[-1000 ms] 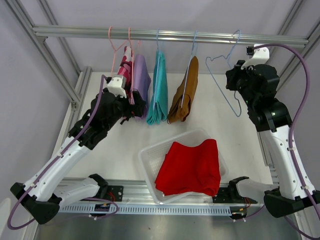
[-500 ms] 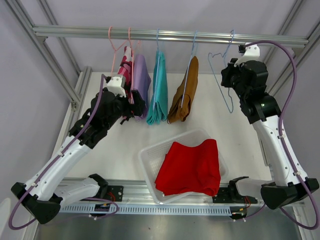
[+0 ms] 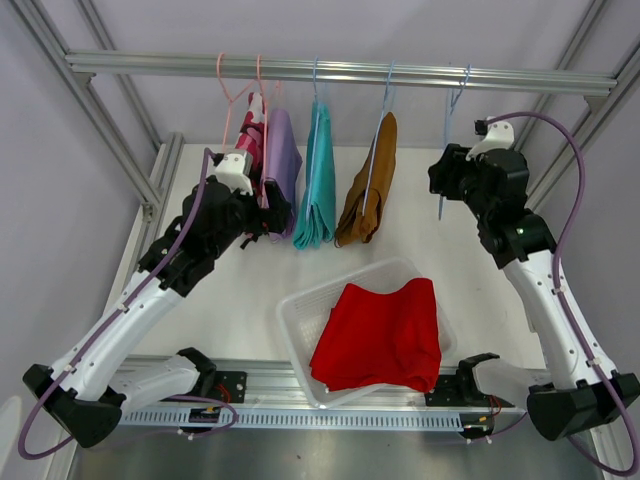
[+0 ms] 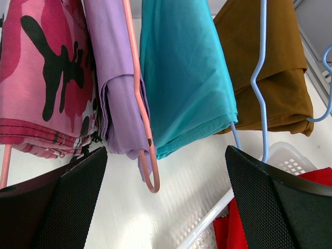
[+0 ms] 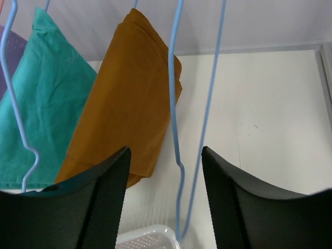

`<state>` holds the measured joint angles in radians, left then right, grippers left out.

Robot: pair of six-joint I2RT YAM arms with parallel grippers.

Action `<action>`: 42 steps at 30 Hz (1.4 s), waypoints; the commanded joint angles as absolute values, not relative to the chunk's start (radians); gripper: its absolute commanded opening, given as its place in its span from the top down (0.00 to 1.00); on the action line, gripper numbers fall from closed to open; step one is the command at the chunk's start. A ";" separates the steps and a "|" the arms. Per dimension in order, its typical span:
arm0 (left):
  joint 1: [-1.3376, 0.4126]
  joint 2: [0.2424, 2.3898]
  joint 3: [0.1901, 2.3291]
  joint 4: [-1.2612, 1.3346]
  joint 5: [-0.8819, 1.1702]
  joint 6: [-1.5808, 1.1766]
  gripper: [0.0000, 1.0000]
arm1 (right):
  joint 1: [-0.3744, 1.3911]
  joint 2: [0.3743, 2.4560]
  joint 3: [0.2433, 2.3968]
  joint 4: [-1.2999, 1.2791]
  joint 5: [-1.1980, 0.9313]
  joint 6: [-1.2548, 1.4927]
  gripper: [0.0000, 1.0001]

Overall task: Remove the trousers from the hanger
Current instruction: Place the hanger at the clothesline, then pick up the hanger from the clothesline.

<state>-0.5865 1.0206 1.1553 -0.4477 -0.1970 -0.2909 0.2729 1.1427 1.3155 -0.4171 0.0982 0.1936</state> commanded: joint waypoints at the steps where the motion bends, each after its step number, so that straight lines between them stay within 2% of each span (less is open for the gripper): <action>1: -0.572 1.002 1.193 -0.443 -0.172 -0.307 0.01 | 0.287 1.057 1.296 -0.383 0.081 0.219 0.38; 5: -0.572 1.000 1.189 -0.442 -0.169 -0.305 0.01 | 0.299 1.023 1.292 -0.413 0.133 0.218 0.34; 7: -0.572 0.999 1.193 -0.442 -0.167 -0.307 0.01 | 0.302 1.012 1.293 -0.439 0.158 0.219 0.28; 15: -0.572 0.986 1.183 -0.439 -0.216 -0.291 0.00 | 0.305 0.947 1.341 -0.483 0.295 0.204 0.28; 25: -0.572 0.991 1.189 -0.440 -0.224 -0.288 0.01 | 0.365 1.038 1.561 -0.442 0.013 0.213 0.30; 27: -0.572 0.991 1.189 -0.439 -0.225 -0.287 0.01 | 0.393 1.071 1.595 -0.439 0.012 0.212 0.30; 36: -0.572 0.997 1.189 -0.440 -0.219 -0.285 0.01 | 0.492 1.198 1.585 -0.376 -0.112 0.195 0.31; 42: -0.572 1.000 1.189 -0.440 -0.221 -0.285 0.01 | 0.528 1.292 1.568 -0.322 -0.104 0.179 0.31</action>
<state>-0.5854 1.0073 1.1553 -0.4511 -0.2077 -0.2878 0.5175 1.2716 1.5677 -0.3882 -0.0814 0.2024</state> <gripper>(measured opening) 0.994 0.688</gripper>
